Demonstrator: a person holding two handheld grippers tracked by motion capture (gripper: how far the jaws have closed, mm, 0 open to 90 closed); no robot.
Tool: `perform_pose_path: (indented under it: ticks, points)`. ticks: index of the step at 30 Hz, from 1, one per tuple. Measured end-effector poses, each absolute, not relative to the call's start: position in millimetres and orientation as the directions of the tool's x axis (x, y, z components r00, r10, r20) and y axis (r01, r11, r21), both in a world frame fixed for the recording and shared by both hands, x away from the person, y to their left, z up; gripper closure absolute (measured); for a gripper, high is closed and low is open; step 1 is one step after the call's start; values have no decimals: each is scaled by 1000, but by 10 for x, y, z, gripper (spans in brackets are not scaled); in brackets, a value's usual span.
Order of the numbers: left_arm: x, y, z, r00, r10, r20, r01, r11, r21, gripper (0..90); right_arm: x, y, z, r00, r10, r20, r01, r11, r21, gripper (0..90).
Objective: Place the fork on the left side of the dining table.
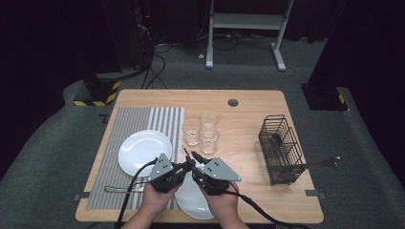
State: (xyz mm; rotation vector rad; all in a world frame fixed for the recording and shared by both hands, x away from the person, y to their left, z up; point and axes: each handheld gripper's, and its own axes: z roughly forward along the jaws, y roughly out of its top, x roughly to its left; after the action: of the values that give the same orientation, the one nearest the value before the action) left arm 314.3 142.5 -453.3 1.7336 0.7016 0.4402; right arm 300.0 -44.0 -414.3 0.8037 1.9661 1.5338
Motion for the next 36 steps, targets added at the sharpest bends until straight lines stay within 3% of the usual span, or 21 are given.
perform_pose_path:
  ticks: [12,16,24,36]
  points:
    - [3113,1409,-4511,758,650,-60,216,-164,962,850,3001,-418,-4239,-692,721,-42,146,197,970,782]
    - [3104,1408,-4518,760,648,-56,213,-165,963,849,2996,-429,-4240,-681,730,-58,135,203,970,859]
    - [3093,1408,-4511,760,648,-53,203,-160,966,837,2999,-453,-4220,-685,726,-60,128,202,971,866]
    - [3084,1456,-4511,745,665,-45,212,-171,962,677,3047,-539,-4193,-661,748,-60,127,191,973,865]
